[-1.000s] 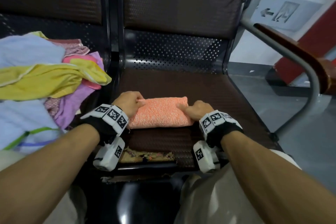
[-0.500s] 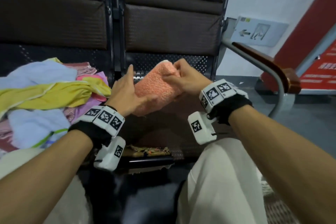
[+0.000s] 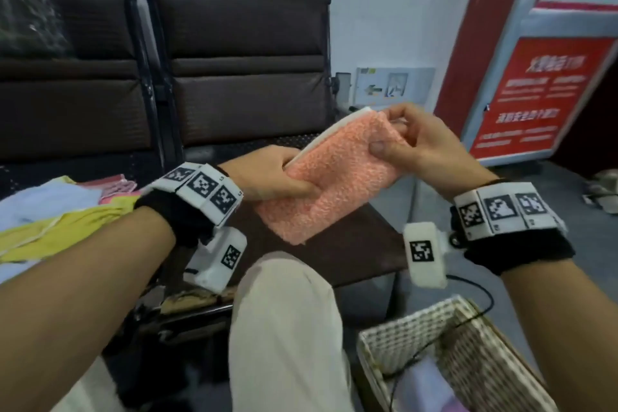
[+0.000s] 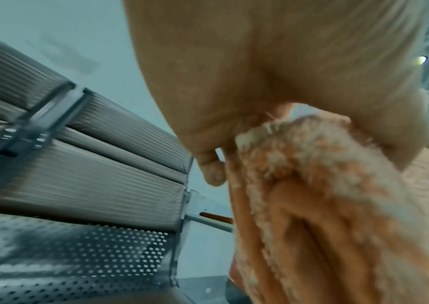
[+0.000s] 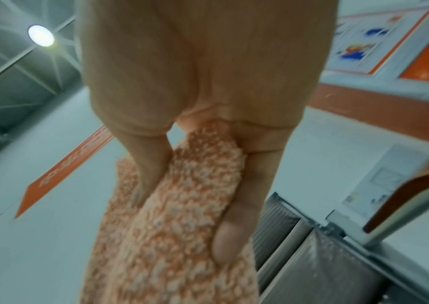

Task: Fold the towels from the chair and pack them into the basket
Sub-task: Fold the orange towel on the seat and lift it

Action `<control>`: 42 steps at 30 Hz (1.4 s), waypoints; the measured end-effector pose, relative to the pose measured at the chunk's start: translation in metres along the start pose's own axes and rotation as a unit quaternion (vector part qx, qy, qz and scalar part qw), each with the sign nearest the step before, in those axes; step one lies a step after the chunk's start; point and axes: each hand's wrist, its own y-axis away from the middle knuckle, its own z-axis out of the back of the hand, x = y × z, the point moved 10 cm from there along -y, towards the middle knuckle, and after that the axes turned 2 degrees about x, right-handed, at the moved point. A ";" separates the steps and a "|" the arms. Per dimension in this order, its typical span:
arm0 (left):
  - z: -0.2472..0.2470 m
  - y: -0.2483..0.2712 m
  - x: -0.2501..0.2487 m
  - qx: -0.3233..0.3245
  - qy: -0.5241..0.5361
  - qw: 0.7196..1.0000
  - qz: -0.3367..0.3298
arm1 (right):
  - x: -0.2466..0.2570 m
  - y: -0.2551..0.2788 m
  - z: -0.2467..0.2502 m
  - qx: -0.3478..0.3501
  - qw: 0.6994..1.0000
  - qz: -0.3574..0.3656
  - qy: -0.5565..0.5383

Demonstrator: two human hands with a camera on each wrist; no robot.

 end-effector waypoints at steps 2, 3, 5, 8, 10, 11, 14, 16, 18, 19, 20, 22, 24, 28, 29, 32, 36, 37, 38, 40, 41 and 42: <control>-0.033 -0.018 -0.027 0.028 -0.055 0.998 -0.016 | -0.016 0.035 0.037 -0.056 0.998 -0.020 -0.004; -0.051 -0.026 -0.039 0.044 -0.076 0.996 -0.023 | -0.026 0.054 0.054 -0.084 0.996 -0.034 -0.010; -0.093 -0.041 -0.058 0.075 -0.096 0.992 -0.037 | -0.054 0.094 0.084 -0.136 0.988 -0.066 -0.035; -0.165 -0.060 -0.070 0.127 -0.100 0.985 -0.052 | -0.103 0.159 0.114 -0.193 0.972 -0.128 -0.038; -0.222 -0.067 -0.068 0.175 -0.110 0.977 -0.055 | -0.141 0.206 0.124 -0.223 0.958 -0.175 -0.036; -0.249 -0.068 -0.064 0.195 -0.122 0.972 -0.057 | -0.160 0.228 0.126 -0.237 0.951 -0.197 -0.034; -0.329 -0.065 -0.045 0.257 -0.138 0.955 -0.058 | -0.216 0.286 0.119 -0.251 0.930 -0.268 -0.016; -0.376 -0.059 -0.028 0.295 -0.141 0.943 -0.058 | -0.250 0.315 0.107 -0.242 0.919 -0.312 -0.006; -0.415 -0.053 -0.009 0.317 -0.137 0.938 -0.043 | -0.280 0.340 0.094 -0.230 0.907 -0.353 0.009; -0.431 -0.050 0.000 0.325 -0.139 0.935 -0.031 | -0.293 0.351 0.088 -0.226 0.901 -0.369 0.015; -0.447 -0.046 0.010 0.336 -0.146 0.930 -0.019 | -0.306 0.361 0.083 -0.220 0.897 -0.383 0.025; -0.481 -0.035 0.030 0.377 -0.157 0.913 0.006 | -0.331 0.380 0.074 -0.186 0.884 -0.422 0.078; -0.508 -0.025 0.044 0.405 -0.178 0.896 0.032 | -0.354 0.397 0.067 -0.127 0.858 -0.479 0.137; -0.556 0.006 0.047 0.486 -0.195 0.850 0.053 | -0.383 0.425 0.060 -0.029 0.805 -0.557 0.200; -0.565 0.015 0.043 0.511 -0.191 0.837 0.045 | -0.389 0.431 0.059 -0.007 0.789 -0.572 0.223; -0.581 0.033 0.029 0.546 -0.161 0.822 -0.002 | -0.403 0.452 0.053 0.045 0.741 -0.622 0.250; -0.580 0.038 0.029 0.569 -0.147 0.809 0.022 | -0.410 0.468 0.053 0.074 0.705 -0.647 0.280; -0.575 0.033 0.029 0.556 -0.147 0.818 0.033 | -0.409 0.473 0.052 0.084 0.696 -0.652 0.289; -0.567 0.027 0.028 0.536 -0.150 0.830 0.038 | -0.408 0.479 0.049 0.103 0.682 -0.660 0.297; -0.545 0.012 0.026 0.482 -0.150 0.862 0.044 | -0.404 0.492 0.037 0.167 0.651 -0.668 0.318; -0.532 0.004 0.024 0.455 -0.138 0.879 0.047 | -0.400 0.493 0.032 0.188 0.644 -0.664 0.330; -0.520 -0.003 0.022 0.434 -0.118 0.892 0.050 | -0.397 0.492 0.028 0.204 0.640 -0.654 0.348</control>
